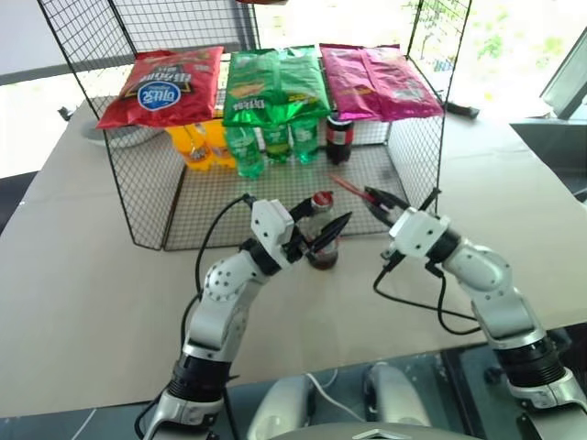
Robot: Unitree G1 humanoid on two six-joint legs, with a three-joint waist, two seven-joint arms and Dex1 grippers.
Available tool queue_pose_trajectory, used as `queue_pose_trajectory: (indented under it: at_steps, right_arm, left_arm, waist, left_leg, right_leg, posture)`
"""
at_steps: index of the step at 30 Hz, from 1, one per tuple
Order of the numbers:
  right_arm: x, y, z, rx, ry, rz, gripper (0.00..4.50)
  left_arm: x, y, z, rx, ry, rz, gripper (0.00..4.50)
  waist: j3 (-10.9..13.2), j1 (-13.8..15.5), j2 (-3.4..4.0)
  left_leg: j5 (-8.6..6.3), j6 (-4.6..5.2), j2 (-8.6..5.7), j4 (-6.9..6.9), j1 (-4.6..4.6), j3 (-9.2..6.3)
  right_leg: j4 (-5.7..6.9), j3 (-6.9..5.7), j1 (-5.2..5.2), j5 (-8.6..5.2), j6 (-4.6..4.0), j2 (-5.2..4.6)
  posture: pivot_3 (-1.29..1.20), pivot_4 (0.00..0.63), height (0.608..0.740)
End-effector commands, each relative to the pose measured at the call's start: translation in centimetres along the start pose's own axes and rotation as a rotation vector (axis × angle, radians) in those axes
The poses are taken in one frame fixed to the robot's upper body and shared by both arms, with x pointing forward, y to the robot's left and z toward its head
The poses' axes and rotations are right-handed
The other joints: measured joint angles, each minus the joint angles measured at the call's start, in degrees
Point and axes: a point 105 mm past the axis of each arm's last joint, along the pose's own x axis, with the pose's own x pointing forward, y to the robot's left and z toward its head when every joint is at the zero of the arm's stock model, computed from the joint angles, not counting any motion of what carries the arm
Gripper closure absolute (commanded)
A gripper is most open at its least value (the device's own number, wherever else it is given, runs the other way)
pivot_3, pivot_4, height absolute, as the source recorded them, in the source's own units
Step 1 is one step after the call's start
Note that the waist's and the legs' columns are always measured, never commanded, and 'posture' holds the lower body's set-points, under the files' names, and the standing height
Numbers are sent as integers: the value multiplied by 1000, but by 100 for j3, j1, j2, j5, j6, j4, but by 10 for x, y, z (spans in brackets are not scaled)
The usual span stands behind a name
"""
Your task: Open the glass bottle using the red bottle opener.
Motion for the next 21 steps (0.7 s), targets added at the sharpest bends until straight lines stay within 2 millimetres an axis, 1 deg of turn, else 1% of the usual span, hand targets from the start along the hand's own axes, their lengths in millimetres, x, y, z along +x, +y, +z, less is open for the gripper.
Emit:
queue_pose_trajectory:
  at_steps: [1, 3, 6, 10, 14, 16, 19, 21]
  right_arm:
    - [9, 10, 11, -133, -85, 26, 4500]
    - [10, 17, 9, -193, -106, 52, 4500]
    - [10, 18, 8, -242, -135, 41, 4500]
    - [11, 24, 6, -309, -182, 47, 4500]
    - [13, 39, -3, -367, -210, 103, 4500]
    - [14, 44, -8, -352, -215, 102, 4500]
    - [19, 48, -18, -226, -194, 49, 4500]
    - [22, 55, -19, -239, -208, 65, 4500]
  left_arm:
    - [0, -2, -7, -13, 27, -10, 2611]
    - [1, -2, -7, -12, 26, -11, 2611]
    - [1, -1, -7, -12, 26, -9, 2611]
    - [1, 0, -8, -13, 29, -10, 2611]
    - [1, 2, -8, -13, 32, -7, 2611]
    - [2, 3, -8, -15, 32, -6, 2611]
    - [3, 2, -9, -20, 32, -10, 2611]
    - [4, 2, -10, -23, 33, -13, 2611]
  waist:
    - [0, 1, 0]
    - [-1, 0, 0]
    - [-3, 11, -2]
    - [-3, 1, -2]
    - [-3, 0, -2]
    - [-3, -2, -2]
    - [-4, -23, -4]
    - [-4, -52, -3]
  left_leg:
    - [0, 0, 0, 0, -1, 0]
    - [0, 0, -1, 0, 0, 1]
    - [1, -2, -1, 0, 7, -1]
    - [2, -3, -1, 0, 14, 1]
    - [2, -3, -1, -4, 48, 2]
    - [2, -3, 0, -5, 64, 4]
    - [1, -2, 4, -9, 97, 4]
    - [1, -3, 10, -9, 103, 4]
  right_leg:
    - [0, 0, 0, 0, 0, 0]
    - [0, 2, 0, 0, 0, 0]
    - [0, 0, 6, 0, -1, 1]
    - [0, 2, 12, 0, -1, 2]
    - [0, 3, 46, -2, -2, 4]
    - [0, 6, 64, -2, -2, 5]
    - [-4, 7, 96, -4, -3, 11]
    - [-6, 8, 103, -4, -3, 15]
  posture:
    - [0, 150, 734]
    - [0, 150, 734]
    - [0, 150, 734]
    - [0, 150, 734]
    - [0, 150, 734]
    - [0, 150, 734]
    - [0, 150, 734]
    - [0, 150, 734]
